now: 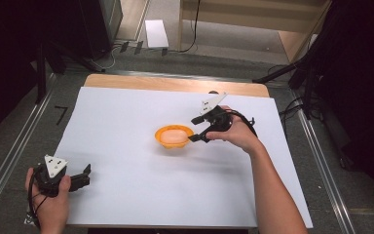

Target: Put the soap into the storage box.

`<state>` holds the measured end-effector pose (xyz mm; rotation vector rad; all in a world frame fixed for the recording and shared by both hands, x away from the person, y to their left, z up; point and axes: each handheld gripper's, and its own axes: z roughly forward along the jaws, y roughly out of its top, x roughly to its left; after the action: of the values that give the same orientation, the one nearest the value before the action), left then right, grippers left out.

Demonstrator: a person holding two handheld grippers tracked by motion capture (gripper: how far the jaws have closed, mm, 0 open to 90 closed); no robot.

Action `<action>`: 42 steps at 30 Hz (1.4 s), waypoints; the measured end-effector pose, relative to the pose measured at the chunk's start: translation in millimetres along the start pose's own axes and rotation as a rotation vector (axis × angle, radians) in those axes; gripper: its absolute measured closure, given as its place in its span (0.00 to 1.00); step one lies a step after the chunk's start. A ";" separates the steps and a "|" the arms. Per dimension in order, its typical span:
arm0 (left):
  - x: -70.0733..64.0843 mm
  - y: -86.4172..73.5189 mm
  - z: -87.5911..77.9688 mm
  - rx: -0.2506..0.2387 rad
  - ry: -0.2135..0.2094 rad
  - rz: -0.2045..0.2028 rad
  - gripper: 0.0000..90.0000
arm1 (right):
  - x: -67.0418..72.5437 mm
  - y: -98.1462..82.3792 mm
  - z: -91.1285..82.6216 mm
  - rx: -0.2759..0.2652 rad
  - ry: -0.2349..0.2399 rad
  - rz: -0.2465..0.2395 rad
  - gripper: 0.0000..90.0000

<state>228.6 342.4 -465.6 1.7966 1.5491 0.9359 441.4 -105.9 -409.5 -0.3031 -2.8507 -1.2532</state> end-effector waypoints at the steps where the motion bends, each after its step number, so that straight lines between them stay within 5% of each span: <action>1: 0.0 0.0 0.0 0.000 0.000 0.000 0.00 | 0.0 0.0 0.0 0.000 0.000 0.000 0.31; 11: -0.4 0.0 0.2 0.003 0.004 0.001 0.00 | 6.6 -35.0 -18.2 -0.012 -0.119 0.122 0.24; 15: -1.0 0.1 0.7 0.002 0.005 0.001 0.00 | 8.2 -42.2 -21.7 0.002 -0.130 0.179 0.17; 32: -1.7 0.2 1.3 0.005 0.007 0.009 0.00 | 39.4 -93.4 -53.1 -0.096 -0.316 0.381 0.06; 42: -1.7 0.2 1.3 0.005 0.007 0.009 0.00 | 65.4 -124.0 -61.7 -0.128 -0.425 0.456 0.01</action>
<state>229.6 340.7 -466.4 1.8071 1.5494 0.9444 350.6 -221.7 -452.1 -1.2775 -2.7543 -1.3987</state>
